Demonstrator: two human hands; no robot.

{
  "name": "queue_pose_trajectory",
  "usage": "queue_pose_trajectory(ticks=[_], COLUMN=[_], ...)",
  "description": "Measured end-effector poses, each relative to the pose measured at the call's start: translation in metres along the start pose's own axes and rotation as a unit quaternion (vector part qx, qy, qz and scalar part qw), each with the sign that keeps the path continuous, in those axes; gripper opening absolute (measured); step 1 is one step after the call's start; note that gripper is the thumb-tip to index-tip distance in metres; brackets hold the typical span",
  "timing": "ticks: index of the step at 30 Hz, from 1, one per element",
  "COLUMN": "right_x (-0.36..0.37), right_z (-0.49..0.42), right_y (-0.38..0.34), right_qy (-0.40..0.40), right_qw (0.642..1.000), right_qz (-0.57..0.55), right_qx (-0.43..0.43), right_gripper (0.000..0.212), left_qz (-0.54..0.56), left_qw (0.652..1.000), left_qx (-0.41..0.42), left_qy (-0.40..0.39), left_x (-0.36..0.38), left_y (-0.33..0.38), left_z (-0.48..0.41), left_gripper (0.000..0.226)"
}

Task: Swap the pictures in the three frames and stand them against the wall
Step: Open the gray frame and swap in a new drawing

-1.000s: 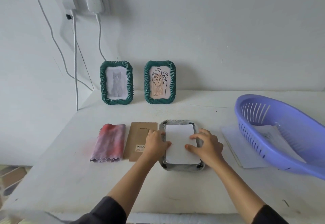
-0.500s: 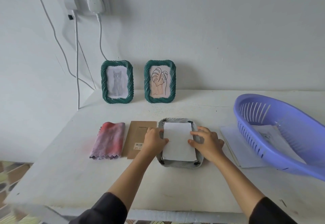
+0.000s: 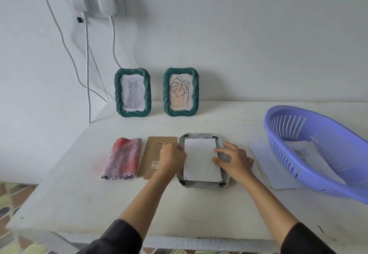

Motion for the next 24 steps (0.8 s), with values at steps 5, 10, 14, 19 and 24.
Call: queue_pose_trajectory(ticks=[5,10,14,19,24], right_x=[0.0,-0.001,-0.003,-0.004,-0.006], right_z=[-0.001,0.0,0.001,0.004,0.005], right_y=[0.001,0.0,-0.001,-0.001,-0.005], right_qy=[-0.003,0.0,0.001,-0.002,-0.009], right_qw=[1.0,1.0,0.999,0.999,0.999], right_qz=[-0.015,-0.026,-0.044,-0.045,-0.045], right_qx=[0.008,0.012,0.016,0.017,0.019], right_gripper=[0.033,0.033,0.034,0.034,0.034], left_qz=[-0.054,-0.155,-0.165,-0.127,-0.07], left_qw=[0.991,0.975,0.971,0.974,0.986], left_qx=[-0.109,-0.158,-0.173,-0.187,-0.154], left_qy=[0.054,0.01,0.004,-0.008,0.008], left_x=[-0.02,-0.021,-0.02,-0.031,-0.048], left_y=[-0.021,-0.029,-0.025,-0.025,-0.026], left_z=[-0.014,-0.017,-0.021,-0.028,-0.036], left_gripper=[0.04,0.051,0.054,0.072,0.074])
Point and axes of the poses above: each hand's wrist, its own z-axis away from the middle knuckle, its own x-axis out of the palm, y = z × x, the point moved 3 cm from there along -z, towards the middle knuckle, and after that the axes turned 13 degrees about -x, right-handed, at the moved point
